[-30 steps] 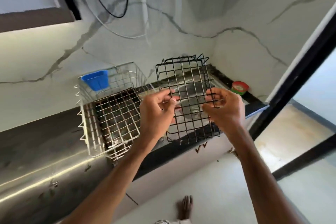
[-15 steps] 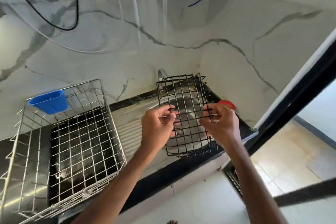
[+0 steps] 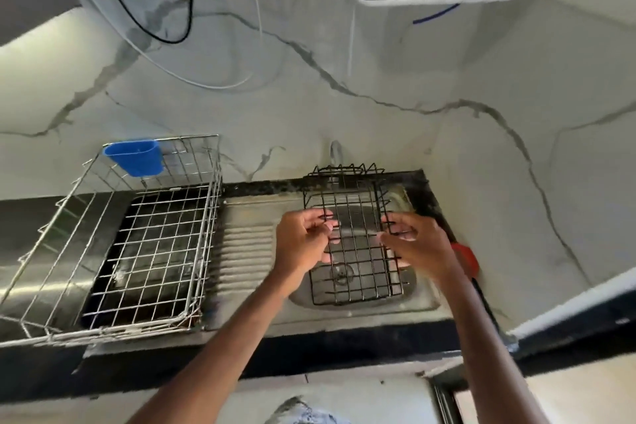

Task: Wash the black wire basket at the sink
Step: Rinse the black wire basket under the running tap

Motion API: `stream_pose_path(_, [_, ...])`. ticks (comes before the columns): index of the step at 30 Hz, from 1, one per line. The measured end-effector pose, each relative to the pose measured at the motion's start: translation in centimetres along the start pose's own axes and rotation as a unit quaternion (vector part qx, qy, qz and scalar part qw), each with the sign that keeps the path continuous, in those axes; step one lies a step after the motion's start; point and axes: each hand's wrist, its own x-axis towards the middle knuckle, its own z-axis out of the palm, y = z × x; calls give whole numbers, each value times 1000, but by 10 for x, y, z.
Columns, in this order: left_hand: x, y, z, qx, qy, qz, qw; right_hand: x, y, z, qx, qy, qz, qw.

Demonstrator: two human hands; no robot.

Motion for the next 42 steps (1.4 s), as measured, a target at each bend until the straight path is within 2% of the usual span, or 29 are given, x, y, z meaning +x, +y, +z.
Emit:
stream_pose_path(3, [14,-9,10,-4,9,-21,1000,28,15,-1,-39,-44,23,998])
stream_pose_path(8, [50,-36,26,11,-12,-47,999,69,36,27,-30,-53,92,994])
stream_pose_path(12, [75,-58,32,28,-31,-65,997,89,61,53,51,-35,158,985])
stream_pose_path(17, [102,-84,33,38,-49,-87,994,118,90,78,59,3,220,974])
stream_pose_path(24, [126,-101,56,88,-51,-57,993,154,110,90,-60,22,237,969])
stream_pose_path(32, [159,-125,65,156,-72,-75,982,185,133,99,-105,19,248,963])
stream_pose_path(38, [206,-138,44,310,-48,15,949,201,148,106,-120,27,242,962])
stream_pose_path(42, [246,-126,49,337,-1,36,941,205,153,102,-150,21,250,956])
